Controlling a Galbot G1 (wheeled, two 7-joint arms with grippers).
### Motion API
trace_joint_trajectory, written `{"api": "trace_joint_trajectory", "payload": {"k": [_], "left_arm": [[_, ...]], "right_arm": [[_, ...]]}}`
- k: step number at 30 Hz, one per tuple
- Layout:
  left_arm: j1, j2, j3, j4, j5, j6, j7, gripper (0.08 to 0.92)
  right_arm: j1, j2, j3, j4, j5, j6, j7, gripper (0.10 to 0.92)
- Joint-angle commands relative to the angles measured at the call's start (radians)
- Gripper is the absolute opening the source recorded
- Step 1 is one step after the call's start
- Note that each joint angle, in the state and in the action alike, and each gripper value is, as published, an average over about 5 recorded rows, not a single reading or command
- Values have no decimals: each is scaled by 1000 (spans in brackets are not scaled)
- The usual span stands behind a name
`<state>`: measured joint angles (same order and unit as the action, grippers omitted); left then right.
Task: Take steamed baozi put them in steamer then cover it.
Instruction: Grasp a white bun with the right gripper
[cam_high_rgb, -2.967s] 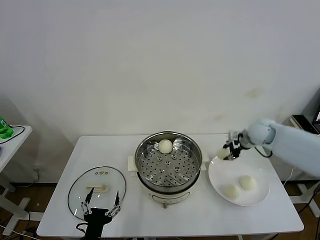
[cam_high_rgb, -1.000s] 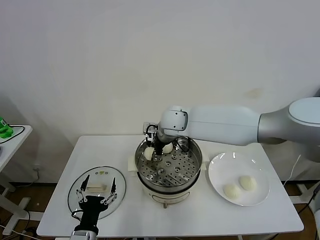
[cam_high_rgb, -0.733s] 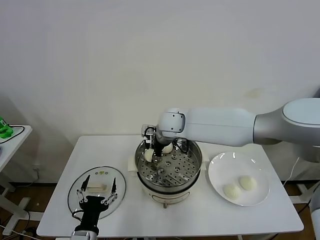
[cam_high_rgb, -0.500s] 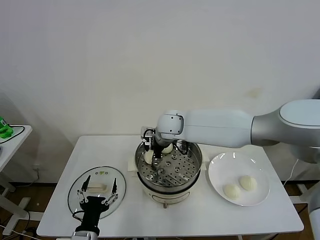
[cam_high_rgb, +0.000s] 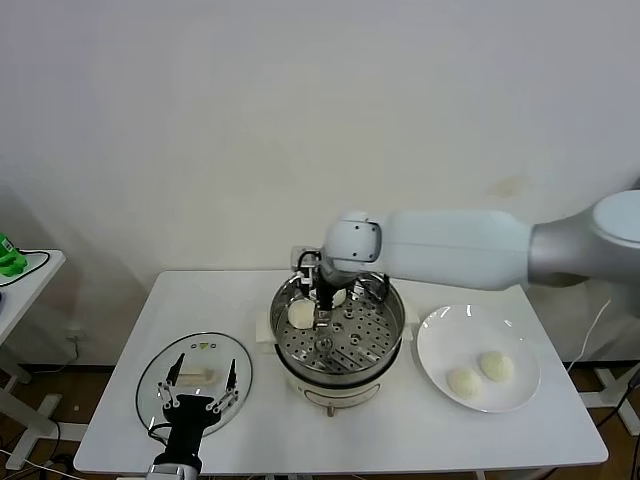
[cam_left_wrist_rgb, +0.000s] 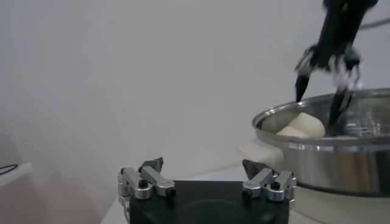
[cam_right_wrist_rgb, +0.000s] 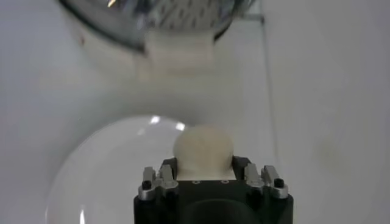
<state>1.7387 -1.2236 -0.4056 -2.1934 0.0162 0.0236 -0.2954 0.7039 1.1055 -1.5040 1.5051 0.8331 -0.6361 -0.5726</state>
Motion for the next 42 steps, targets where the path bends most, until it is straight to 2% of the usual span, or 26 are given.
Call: {"api": "trace_joint_trajectory", "payload": {"k": [1, 9, 18, 27, 36, 42], "left_arm": [[1, 10, 6, 8, 0, 0, 0, 823], [1, 31, 36, 23, 3, -1, 0, 823], [9, 54, 28, 11, -1, 0, -1, 823], [28, 45, 14, -2, 2, -1, -1, 823], [50, 33, -15, -17, 5, 1, -1, 823], [65, 29, -42, -20, 5, 2, 0, 823]], "right_arm": [[188, -330, -46, 162, -153, 63, -110, 823], [220, -653, -106, 191, -442, 295, -346, 823], [127, -785, -155, 213, -735, 459, -491, 823], [-172, -793, 45, 185, -812, 475, -470, 823], [-518, -711, 332, 87, -873, 491, -438, 823], [-609, -655, 401, 20, -879, 489, -428, 823]]}}
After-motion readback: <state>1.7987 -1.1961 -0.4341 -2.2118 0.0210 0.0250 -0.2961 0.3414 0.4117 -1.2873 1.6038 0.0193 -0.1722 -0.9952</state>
